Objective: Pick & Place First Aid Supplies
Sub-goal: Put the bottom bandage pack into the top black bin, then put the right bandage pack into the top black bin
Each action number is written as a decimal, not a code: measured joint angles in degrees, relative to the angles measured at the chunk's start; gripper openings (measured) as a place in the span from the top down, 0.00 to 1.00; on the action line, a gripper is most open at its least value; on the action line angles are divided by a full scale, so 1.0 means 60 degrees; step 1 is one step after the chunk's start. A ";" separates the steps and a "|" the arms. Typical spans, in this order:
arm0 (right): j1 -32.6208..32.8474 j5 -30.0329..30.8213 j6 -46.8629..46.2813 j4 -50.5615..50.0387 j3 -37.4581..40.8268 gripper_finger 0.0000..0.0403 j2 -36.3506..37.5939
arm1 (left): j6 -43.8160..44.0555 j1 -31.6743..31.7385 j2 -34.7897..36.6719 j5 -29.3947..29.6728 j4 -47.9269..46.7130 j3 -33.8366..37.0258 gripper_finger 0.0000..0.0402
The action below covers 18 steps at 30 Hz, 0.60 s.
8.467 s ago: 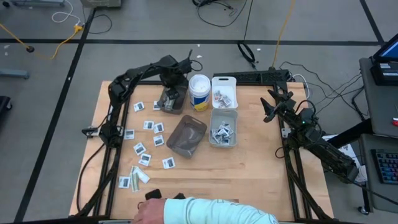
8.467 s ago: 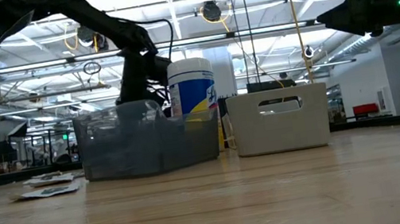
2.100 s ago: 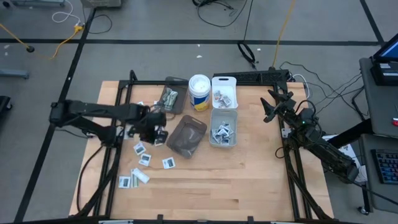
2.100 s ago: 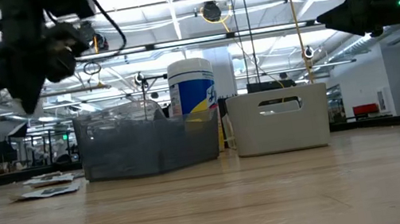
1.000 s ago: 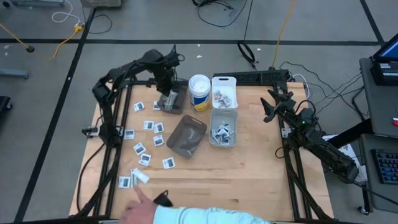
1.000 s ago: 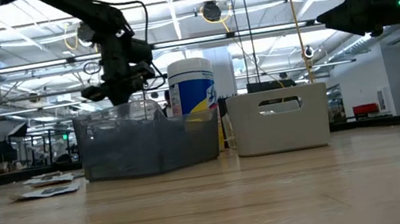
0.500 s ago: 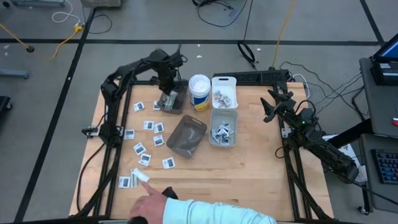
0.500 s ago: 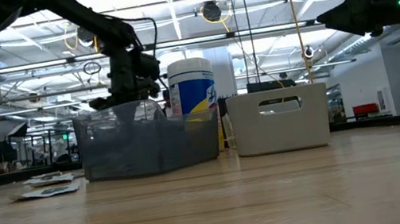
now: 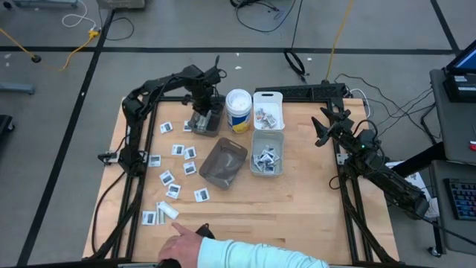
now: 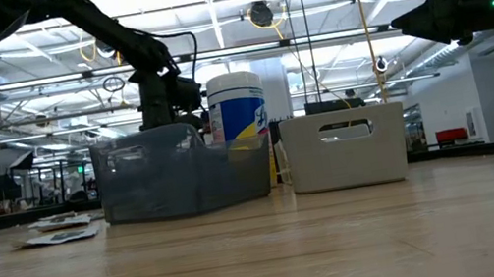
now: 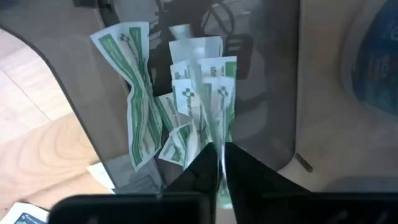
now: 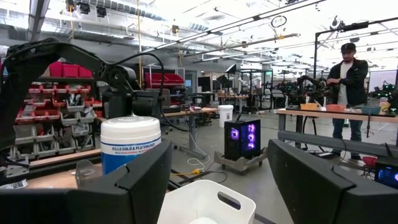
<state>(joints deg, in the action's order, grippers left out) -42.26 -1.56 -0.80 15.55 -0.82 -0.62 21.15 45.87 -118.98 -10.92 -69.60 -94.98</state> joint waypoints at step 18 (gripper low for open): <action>-0.0003 0.0004 -0.0004 0.0000 0.0001 0.35 0.0000 | 0.0035 -0.0025 0.0004 -0.0433 -0.0062 0.0000 0.43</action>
<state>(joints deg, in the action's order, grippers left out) -42.28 -1.54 -0.82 15.55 -0.81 -0.62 21.36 45.71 -118.95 -13.52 -69.97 -94.98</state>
